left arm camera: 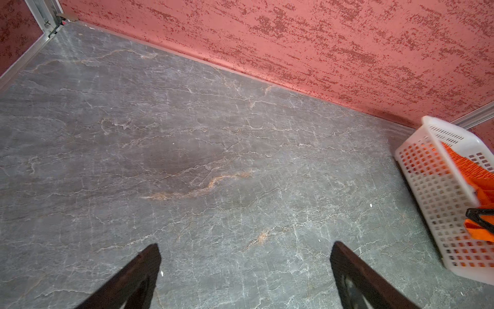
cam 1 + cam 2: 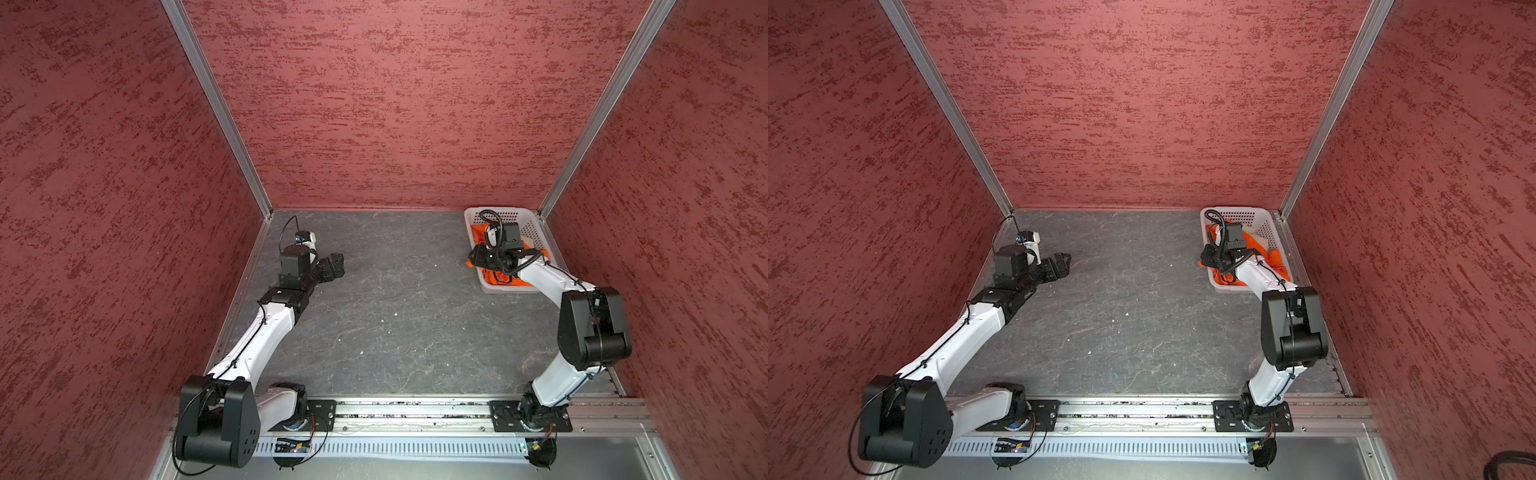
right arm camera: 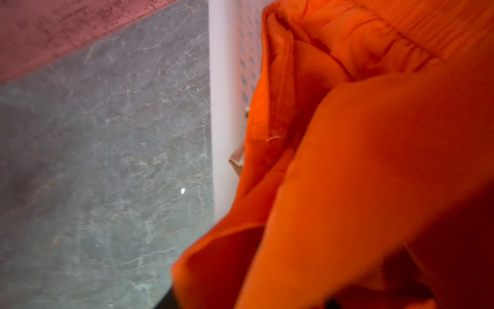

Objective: Fold and stack the shorts
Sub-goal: 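Lift the orange shorts out of the basket and drop them on the table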

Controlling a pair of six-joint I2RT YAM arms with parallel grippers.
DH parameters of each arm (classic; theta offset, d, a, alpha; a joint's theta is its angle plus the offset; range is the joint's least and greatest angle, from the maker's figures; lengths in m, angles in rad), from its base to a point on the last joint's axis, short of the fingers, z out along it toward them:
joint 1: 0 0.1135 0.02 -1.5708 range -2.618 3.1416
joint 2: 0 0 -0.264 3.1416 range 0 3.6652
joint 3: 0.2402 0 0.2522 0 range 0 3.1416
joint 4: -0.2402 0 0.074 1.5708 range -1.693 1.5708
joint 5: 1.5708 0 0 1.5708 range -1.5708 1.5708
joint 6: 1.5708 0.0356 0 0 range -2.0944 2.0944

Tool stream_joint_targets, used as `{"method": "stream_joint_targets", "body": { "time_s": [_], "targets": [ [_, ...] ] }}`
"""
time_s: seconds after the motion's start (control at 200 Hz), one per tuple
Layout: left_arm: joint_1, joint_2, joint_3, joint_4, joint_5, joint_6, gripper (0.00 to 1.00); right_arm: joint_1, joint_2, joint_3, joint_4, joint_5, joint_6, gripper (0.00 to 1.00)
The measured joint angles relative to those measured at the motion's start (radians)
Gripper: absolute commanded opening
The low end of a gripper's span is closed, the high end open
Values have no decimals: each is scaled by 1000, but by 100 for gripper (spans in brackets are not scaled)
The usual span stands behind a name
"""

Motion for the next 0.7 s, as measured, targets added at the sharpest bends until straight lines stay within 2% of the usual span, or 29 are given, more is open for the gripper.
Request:
{"method": "stream_joint_targets", "body": {
  "time_s": [0.15, 0.271, 0.391, 0.506, 0.646, 0.666, 0.701],
  "targets": [
    [-1, -9, 0, -2, 0, 0, 100, 6, -39, 13, -62, -13, 8, 74],
    [-5, -25, 1, -11, 0, 1, 100, -42, -130, 64, -135, -8, 5, 81],
    [-13, -33, 3, -16, 0, 2, 100, -103, -206, 124, -183, 64, -19, 85],
    [-28, -32, 6, -26, 0, 4, 100, -138, -208, 140, -224, 135, -47, 88],
    [-47, -18, 14, -27, 1, 5, 100, -142, -129, 127, -252, 155, -68, 87],
    [-49, -14, 15, -27, 1, 5, 100, -142, -112, 123, -253, 154, -71, 83],
    [-53, -7, 18, -27, 1, 5, 100, -142, -85, 117, -253, 154, -74, 70]
  ]
}}
